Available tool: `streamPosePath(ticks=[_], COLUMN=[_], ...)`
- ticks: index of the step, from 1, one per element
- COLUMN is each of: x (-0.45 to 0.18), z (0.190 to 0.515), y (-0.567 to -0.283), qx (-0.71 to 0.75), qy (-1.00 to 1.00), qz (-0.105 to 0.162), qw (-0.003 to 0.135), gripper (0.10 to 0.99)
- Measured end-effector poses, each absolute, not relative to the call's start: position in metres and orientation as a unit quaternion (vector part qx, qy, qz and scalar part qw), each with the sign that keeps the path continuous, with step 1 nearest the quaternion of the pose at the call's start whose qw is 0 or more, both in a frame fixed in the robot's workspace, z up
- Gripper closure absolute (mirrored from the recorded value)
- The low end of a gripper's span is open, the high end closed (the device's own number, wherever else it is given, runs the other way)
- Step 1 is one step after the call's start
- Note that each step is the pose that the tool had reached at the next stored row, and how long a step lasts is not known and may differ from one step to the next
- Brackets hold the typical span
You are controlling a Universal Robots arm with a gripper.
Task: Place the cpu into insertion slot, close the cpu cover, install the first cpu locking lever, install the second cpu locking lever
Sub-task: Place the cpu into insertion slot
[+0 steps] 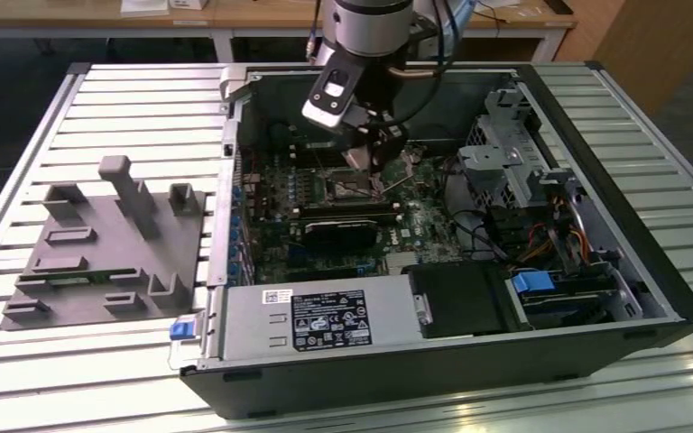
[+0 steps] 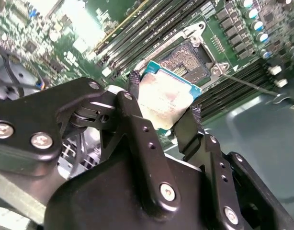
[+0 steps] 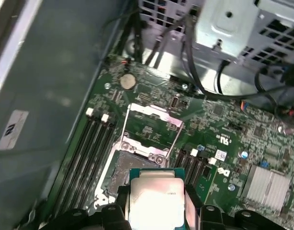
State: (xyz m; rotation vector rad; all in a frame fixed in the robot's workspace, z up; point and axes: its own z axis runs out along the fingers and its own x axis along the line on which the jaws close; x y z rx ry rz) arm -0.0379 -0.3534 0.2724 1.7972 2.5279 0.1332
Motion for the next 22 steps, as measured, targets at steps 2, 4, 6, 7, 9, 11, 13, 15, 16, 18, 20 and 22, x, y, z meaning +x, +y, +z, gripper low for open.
streamPosePath(ticks=[2,4,6,7,9,11,13,15,16,18,20,22], x=[-0.038,-0.038,-0.038,-0.038,-0.038,-0.038,-0.038,-0.038,-0.038,-0.038,-0.038,-0.038], z=[0.27,0.268,0.266,0.266,0.264,0.263,0.261,0.26,0.259,0.258,0.257,0.256], y=[-0.353,-0.353,-0.353,-0.353,-0.353,-0.353,-0.353,-0.353,-0.353,-0.353,-0.353,-0.353], qx=[0.593,0.608,0.622,0.629,0.643,0.657,0.671,0.684,0.69,0.703,0.713,0.717], qy=[0.804,0.793,0.781,0.776,0.764,0.753,0.74,0.728,0.722,0.71,0.7,0.695], qz=[0.043,0.042,0.042,0.042,0.041,0.041,0.04,0.04,0.04,0.039,0.038,0.037], qw=[0.019,0.02,0.021,0.021,0.022,0.023,0.023,0.024,0.025,0.025,0.026,0.027], gripper=[0.549,0.549,0.549,0.549,0.549,0.549,0.549,0.549,0.549,0.549,0.549,0.549])
